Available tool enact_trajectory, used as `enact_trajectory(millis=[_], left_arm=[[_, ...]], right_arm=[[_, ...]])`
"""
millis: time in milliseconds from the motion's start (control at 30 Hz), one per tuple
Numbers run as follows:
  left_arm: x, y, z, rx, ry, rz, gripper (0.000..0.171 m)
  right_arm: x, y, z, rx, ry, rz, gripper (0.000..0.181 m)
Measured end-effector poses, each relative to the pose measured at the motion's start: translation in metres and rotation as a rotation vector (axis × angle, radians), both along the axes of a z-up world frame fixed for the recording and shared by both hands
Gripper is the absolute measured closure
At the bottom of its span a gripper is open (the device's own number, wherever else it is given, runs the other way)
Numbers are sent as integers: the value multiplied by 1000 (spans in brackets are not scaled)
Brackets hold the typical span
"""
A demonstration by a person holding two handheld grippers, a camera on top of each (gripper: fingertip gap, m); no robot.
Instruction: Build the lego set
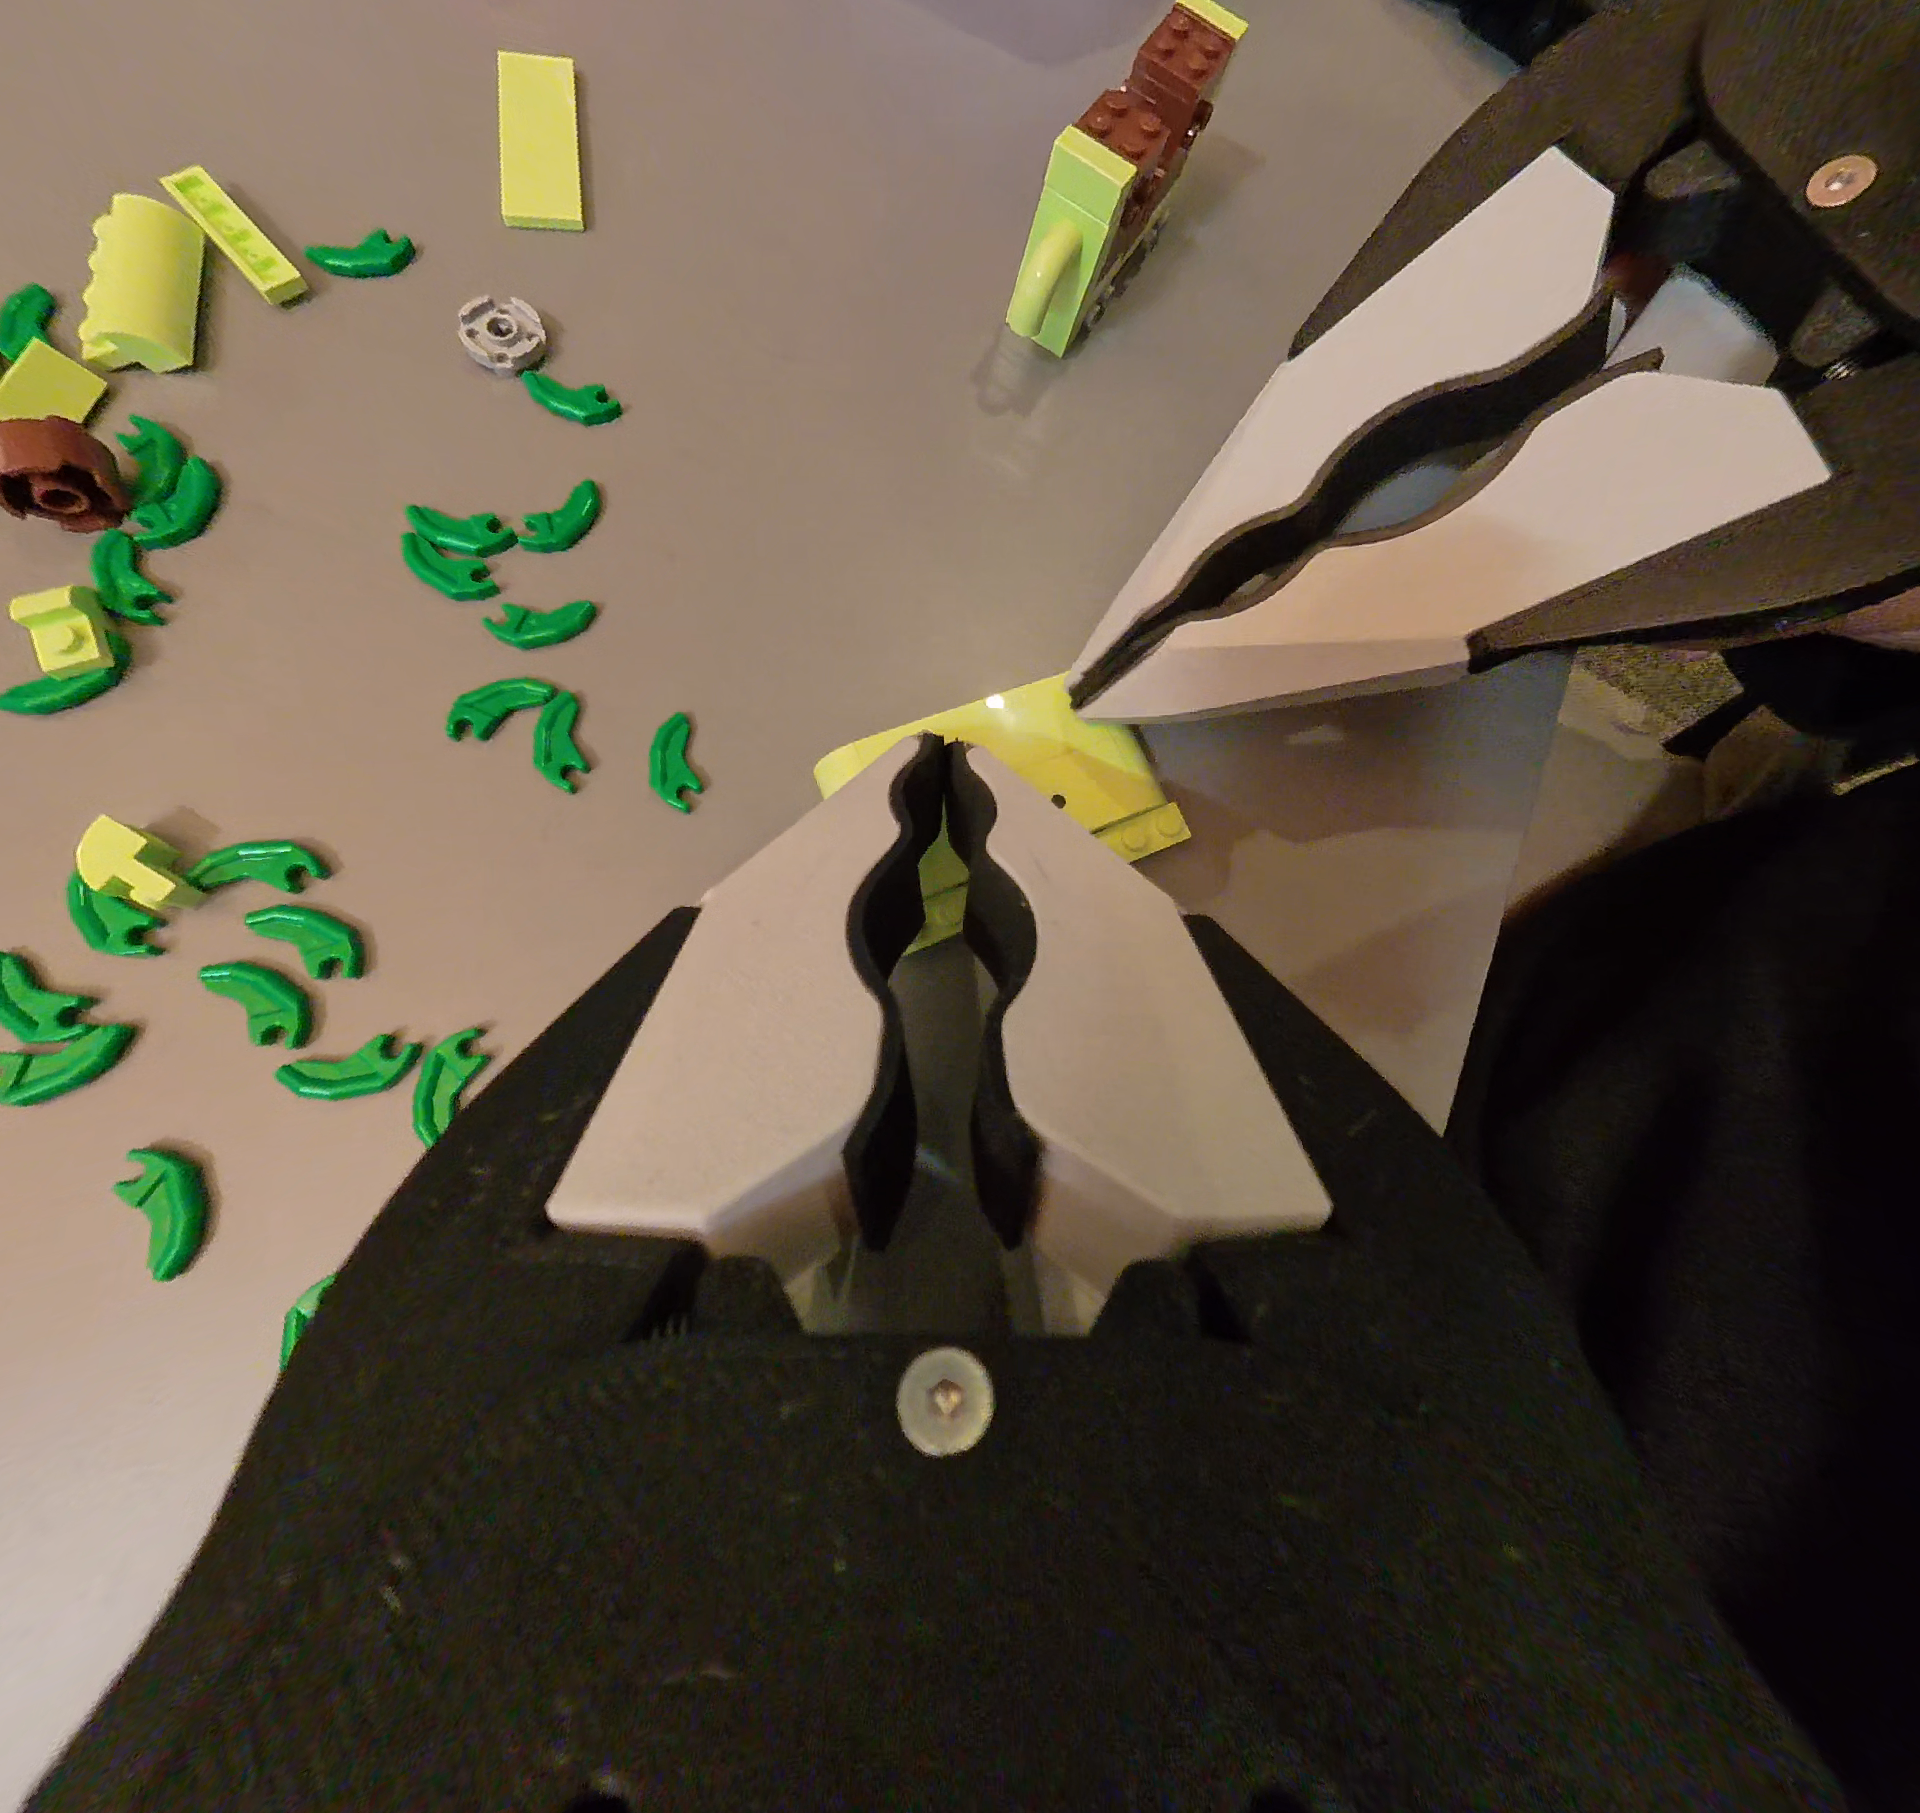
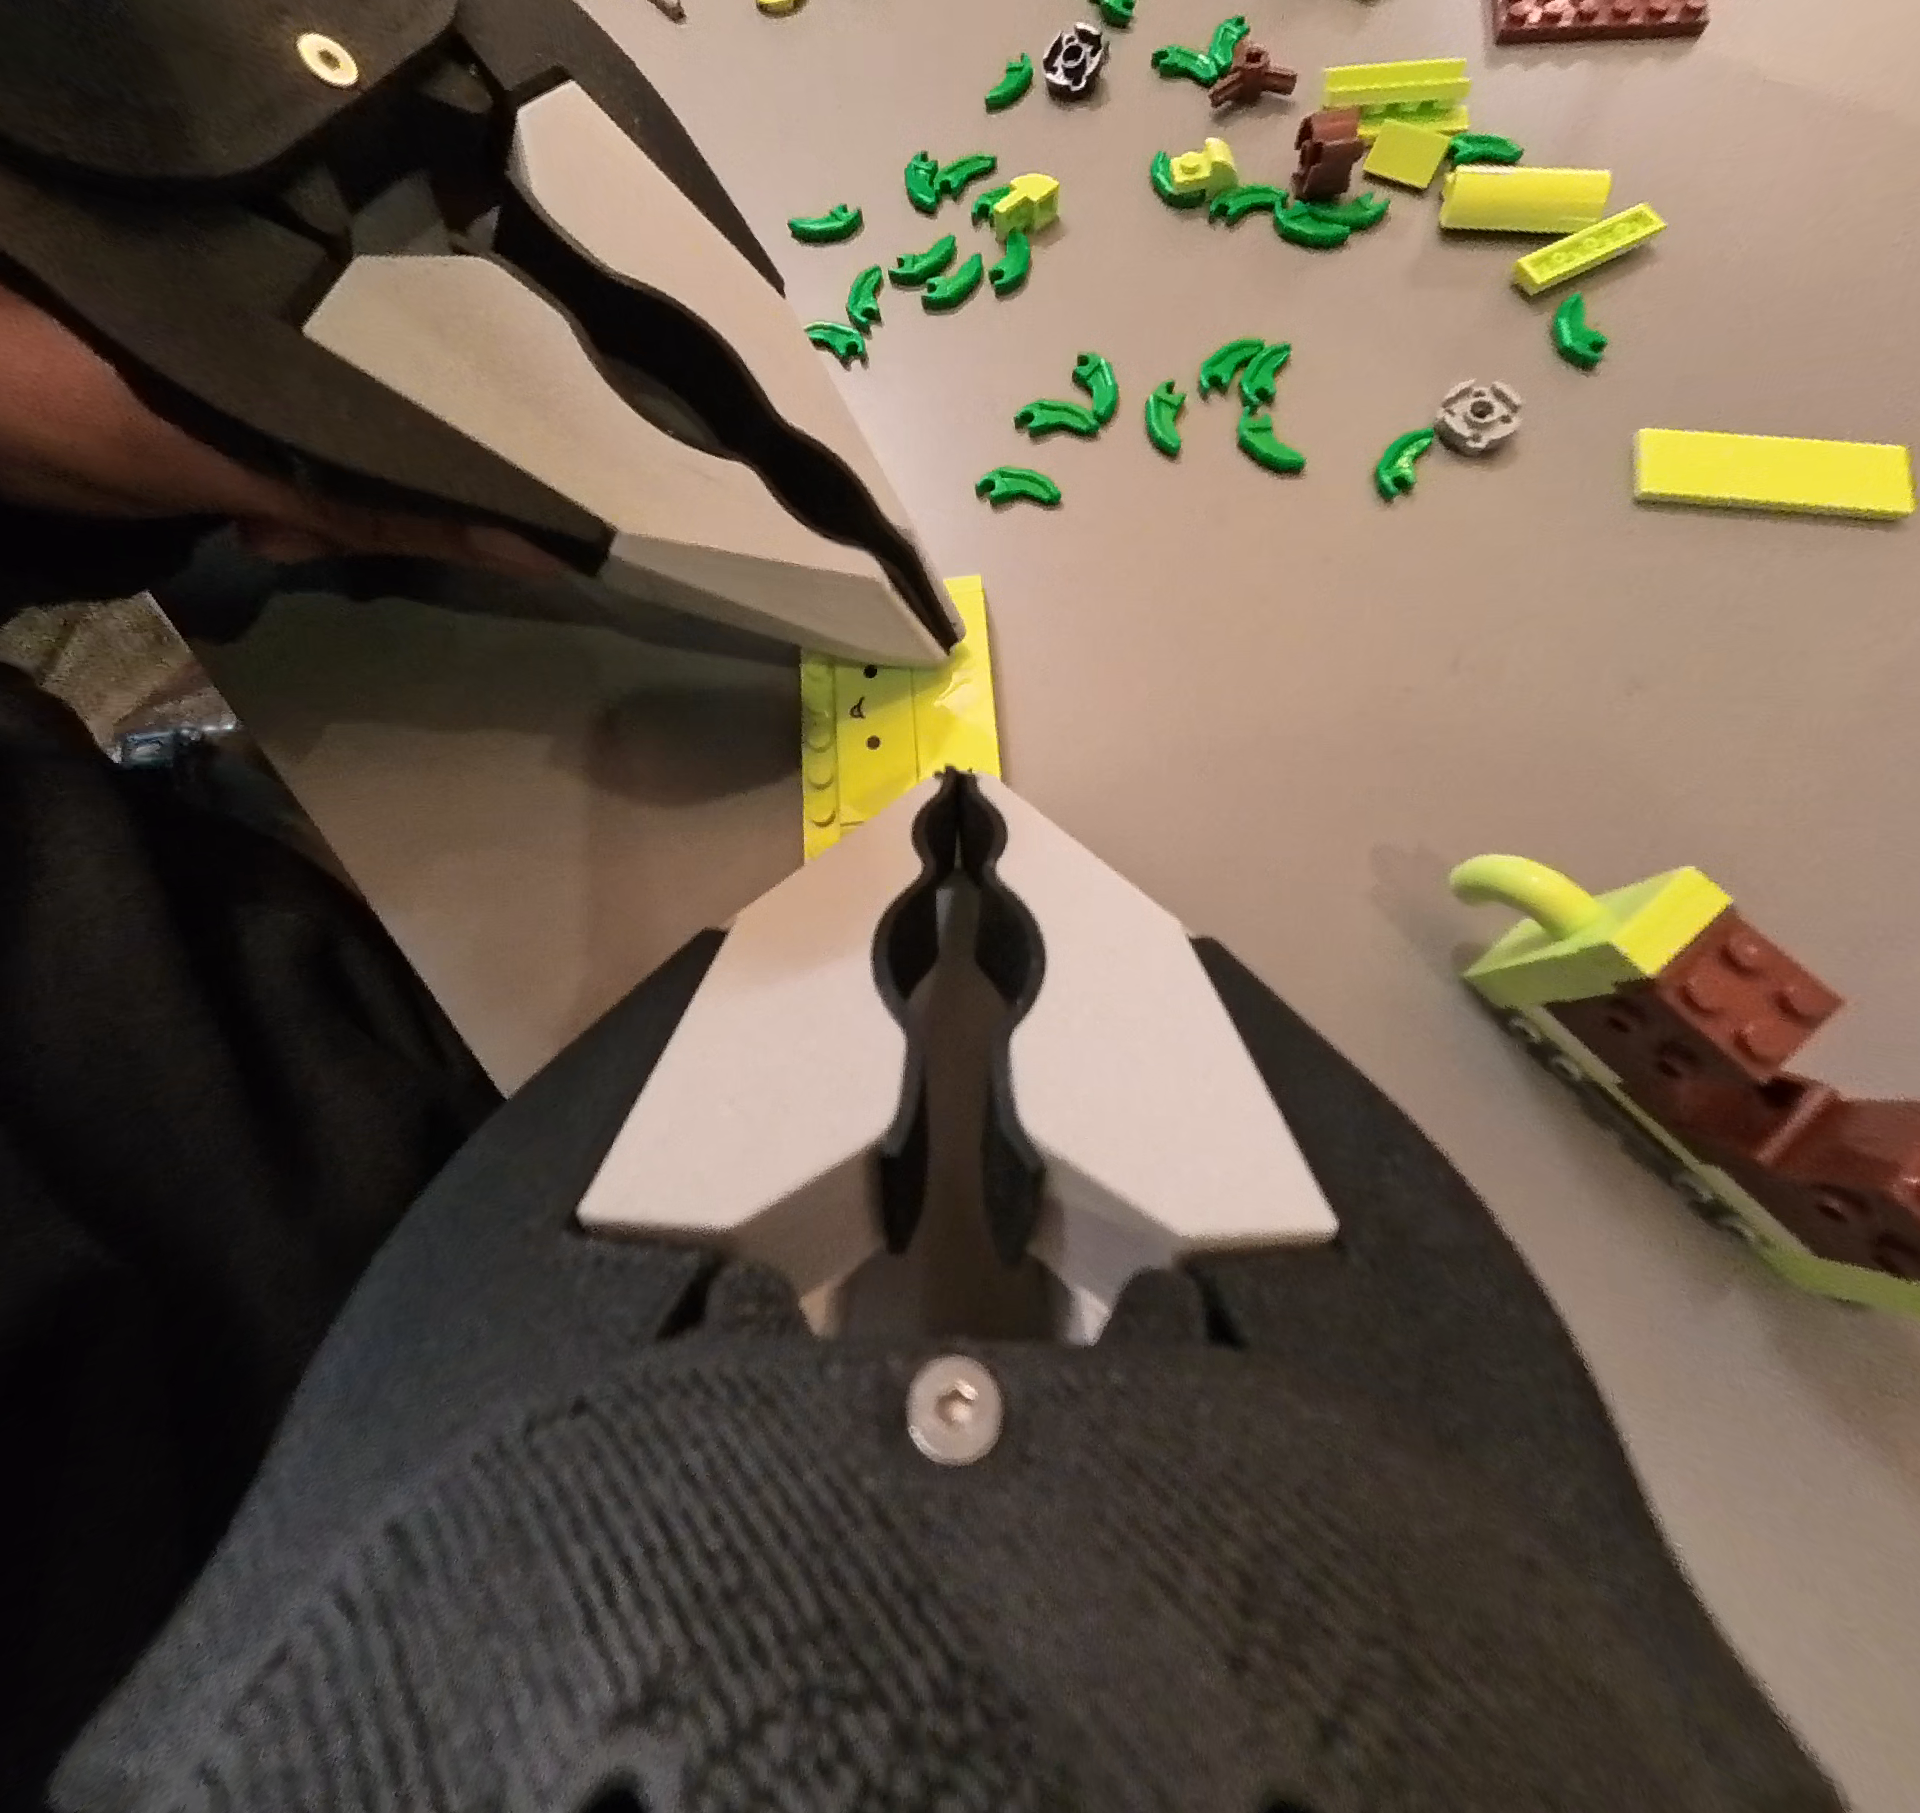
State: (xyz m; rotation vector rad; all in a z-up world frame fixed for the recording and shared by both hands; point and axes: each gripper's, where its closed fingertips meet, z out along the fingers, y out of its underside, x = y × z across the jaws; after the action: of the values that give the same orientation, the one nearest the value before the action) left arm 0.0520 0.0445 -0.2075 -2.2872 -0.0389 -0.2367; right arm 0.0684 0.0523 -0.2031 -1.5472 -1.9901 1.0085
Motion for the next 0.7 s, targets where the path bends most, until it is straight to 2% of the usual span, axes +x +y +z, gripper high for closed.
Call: enact_trajectory(millis=[167, 333, 533, 700], left_arm=[[-1, 0, 2, 8, -13, 7, 171], [13, -2, 28, 122, -31, -1, 171], [14, -8, 3, 8, -3, 24, 171], [13, -9, 1, -11, 10, 41, 170]], right_arm=[[3, 8, 1, -13, 5, -22, 181], [4, 0, 3, -6, 26, 19, 181], [1, -6, 9, -10, 59, 44, 181], [3, -12, 6, -5, 44, 78, 181]])
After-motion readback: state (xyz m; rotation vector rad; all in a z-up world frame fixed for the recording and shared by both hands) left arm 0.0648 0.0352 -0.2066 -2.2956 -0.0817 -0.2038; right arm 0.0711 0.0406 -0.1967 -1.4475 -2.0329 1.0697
